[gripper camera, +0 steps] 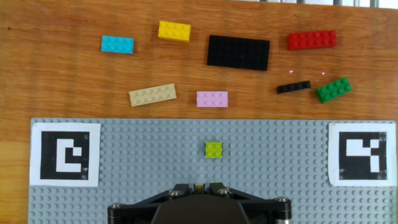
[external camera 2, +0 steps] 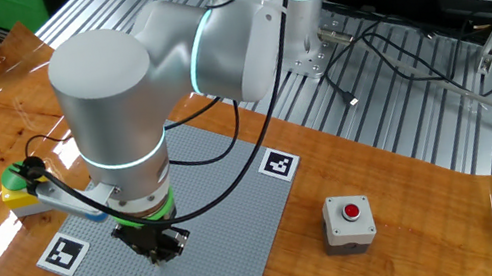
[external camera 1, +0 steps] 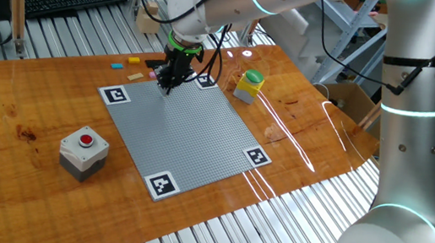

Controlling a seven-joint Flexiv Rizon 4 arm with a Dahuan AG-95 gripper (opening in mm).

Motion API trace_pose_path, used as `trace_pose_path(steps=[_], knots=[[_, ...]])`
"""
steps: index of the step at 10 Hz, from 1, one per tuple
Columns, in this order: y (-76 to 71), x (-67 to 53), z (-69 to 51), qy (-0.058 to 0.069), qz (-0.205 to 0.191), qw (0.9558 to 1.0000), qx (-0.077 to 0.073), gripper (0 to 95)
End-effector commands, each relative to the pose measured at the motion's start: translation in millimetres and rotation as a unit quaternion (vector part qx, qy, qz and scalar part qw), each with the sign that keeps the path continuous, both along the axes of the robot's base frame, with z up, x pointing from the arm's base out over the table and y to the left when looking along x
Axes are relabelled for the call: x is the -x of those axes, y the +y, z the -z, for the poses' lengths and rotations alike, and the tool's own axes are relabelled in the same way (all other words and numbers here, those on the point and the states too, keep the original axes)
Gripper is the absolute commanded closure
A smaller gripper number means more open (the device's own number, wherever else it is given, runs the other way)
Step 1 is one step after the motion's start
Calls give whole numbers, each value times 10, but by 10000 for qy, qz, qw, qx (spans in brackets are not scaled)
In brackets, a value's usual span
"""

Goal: Build with small Lego blocks

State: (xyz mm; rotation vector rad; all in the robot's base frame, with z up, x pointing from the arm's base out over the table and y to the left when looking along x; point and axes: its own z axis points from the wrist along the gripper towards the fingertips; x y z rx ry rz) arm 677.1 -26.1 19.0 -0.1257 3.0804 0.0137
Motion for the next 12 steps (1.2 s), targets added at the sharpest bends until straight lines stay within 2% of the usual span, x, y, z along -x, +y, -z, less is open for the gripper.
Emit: trace_pose_path(steps=[1,5,8,12], knots=[[-3,0,4,-8,-21,10000,24,950],[-21,-18,22,-16,-67,10000,38,950],[-17,-20,26,-7,24,10000,-55,950],[4,-20,40,-9,95,9999,-71,950]])
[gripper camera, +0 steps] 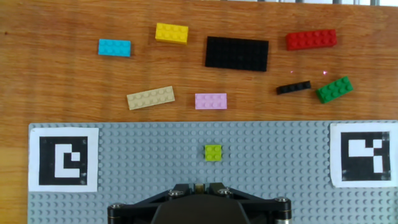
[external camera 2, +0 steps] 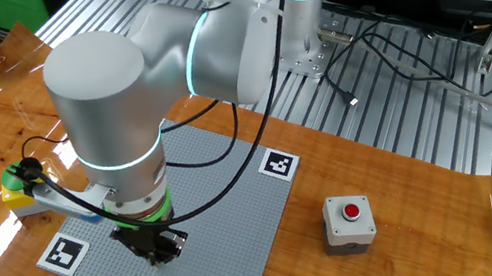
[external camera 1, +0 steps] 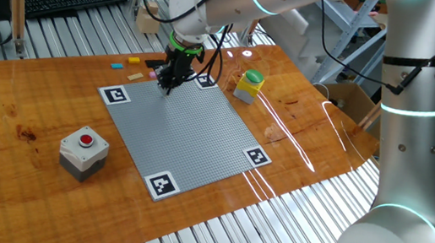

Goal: Build with small Lego blocks

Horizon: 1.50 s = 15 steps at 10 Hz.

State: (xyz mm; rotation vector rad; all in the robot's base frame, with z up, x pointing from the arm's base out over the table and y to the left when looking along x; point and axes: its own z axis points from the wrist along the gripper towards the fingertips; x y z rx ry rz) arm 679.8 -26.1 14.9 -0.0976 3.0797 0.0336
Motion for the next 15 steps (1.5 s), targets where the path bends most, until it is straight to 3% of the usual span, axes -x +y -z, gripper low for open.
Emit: trace_pose_path(steps=[1,15], knots=[[6,7,2,-7,11,10000,-5,950],[64,3,53,-140,64,9999,-19,950]])
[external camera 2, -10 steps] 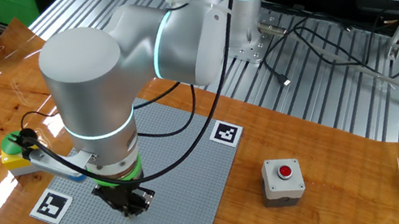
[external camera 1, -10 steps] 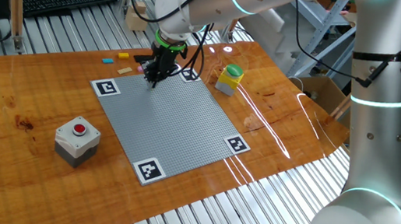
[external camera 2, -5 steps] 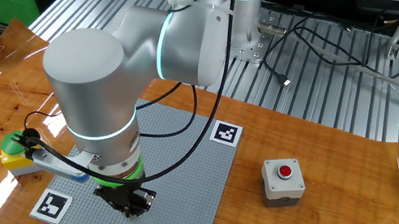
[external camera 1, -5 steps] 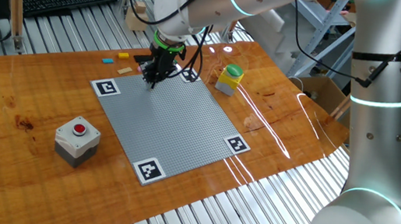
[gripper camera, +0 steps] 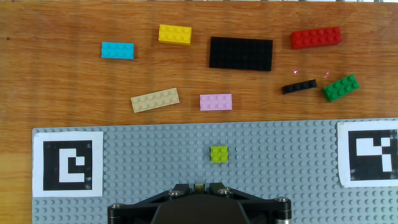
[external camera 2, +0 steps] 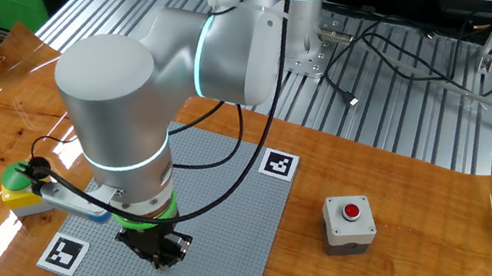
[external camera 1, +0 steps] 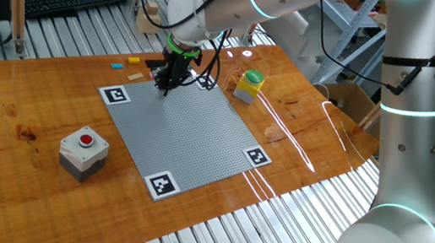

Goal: Build with small Lego blocks

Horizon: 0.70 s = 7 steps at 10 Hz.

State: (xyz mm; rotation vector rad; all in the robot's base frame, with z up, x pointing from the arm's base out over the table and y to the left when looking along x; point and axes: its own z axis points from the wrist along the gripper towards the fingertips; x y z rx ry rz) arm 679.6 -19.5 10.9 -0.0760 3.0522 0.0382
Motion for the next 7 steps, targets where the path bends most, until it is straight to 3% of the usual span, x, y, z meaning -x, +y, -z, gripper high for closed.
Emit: trace_pose_path(steps=[1,7], knots=[[-2,1,16,-41,-34,10000,7,950],[-3,1,21,-166,-29,9999,22,950]])
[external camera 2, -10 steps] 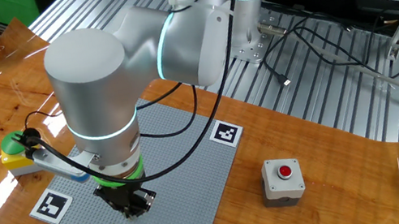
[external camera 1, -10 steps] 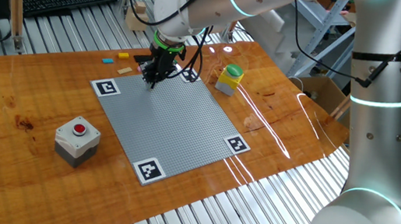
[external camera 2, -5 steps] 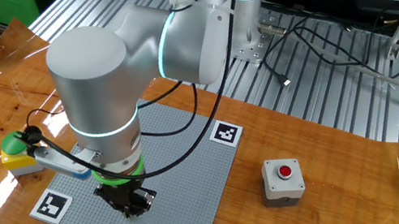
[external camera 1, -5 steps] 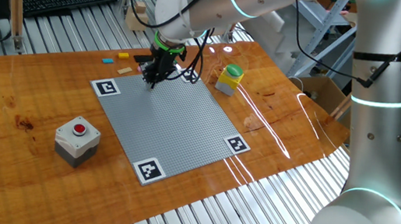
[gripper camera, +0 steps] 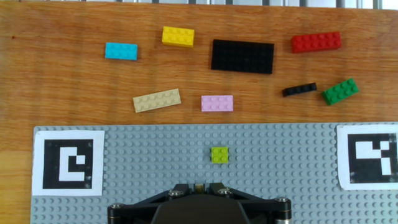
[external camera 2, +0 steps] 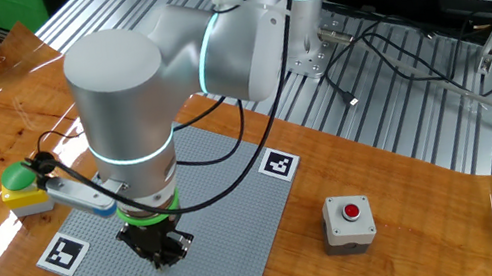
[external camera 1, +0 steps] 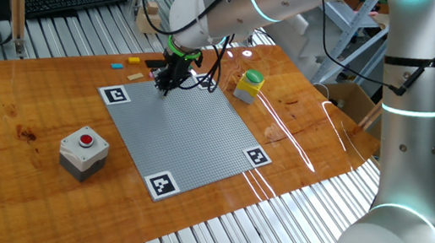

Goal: Build with small Lego blocks

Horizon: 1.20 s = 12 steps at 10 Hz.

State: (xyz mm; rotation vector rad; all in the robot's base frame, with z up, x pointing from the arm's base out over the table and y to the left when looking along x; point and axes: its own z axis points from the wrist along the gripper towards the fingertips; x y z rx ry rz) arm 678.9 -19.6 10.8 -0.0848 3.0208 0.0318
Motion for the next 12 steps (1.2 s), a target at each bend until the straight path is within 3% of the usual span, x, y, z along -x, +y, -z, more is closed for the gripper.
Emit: trace_pose_path(steps=[1,9,12], knots=[[-2,-6,23,-19,5,10000,21,950],[-2,-6,26,-19,-55,9999,94,950],[3,-2,198,-201,-44,9998,86,950]])
